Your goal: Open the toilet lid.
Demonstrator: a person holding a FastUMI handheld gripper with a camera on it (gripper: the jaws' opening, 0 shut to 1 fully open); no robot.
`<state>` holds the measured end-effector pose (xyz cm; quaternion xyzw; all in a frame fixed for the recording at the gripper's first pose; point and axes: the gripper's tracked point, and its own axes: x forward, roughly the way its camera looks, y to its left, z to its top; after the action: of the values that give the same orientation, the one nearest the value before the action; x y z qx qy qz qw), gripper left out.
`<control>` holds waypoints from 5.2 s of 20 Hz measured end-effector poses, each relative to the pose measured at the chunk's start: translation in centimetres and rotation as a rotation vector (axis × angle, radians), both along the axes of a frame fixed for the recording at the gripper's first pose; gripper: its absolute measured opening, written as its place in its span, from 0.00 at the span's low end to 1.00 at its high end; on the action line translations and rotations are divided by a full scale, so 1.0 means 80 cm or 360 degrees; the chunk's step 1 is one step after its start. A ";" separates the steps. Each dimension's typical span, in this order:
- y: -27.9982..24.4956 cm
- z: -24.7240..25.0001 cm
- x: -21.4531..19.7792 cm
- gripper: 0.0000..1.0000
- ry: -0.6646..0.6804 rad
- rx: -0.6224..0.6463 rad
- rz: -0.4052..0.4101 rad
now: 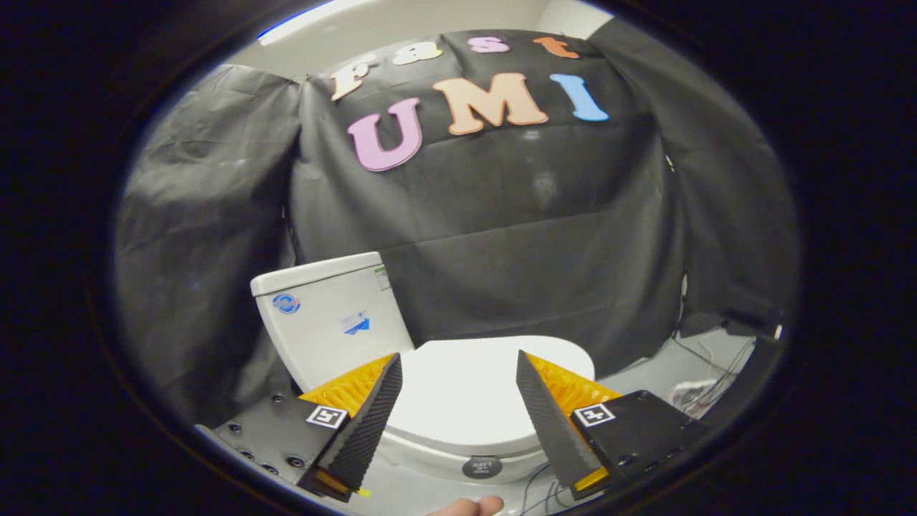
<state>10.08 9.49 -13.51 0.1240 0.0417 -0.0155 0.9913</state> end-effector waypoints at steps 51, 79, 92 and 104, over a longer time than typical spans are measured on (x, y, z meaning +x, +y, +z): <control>0.047 -0.201 0.012 0.02 0.0693 0.1382 -0.0414; 0.086 -0.056 0.041 0.02 0.0439 0.0973 -0.0300; 0.105 -0.017 0.052 0.02 0.0429 0.0860 -0.0318; 0.132 0.021 0.065 0.02 0.0538 0.0390 -0.0311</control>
<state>15.24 20.09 -11.81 0.2426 0.1964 -0.1267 0.9416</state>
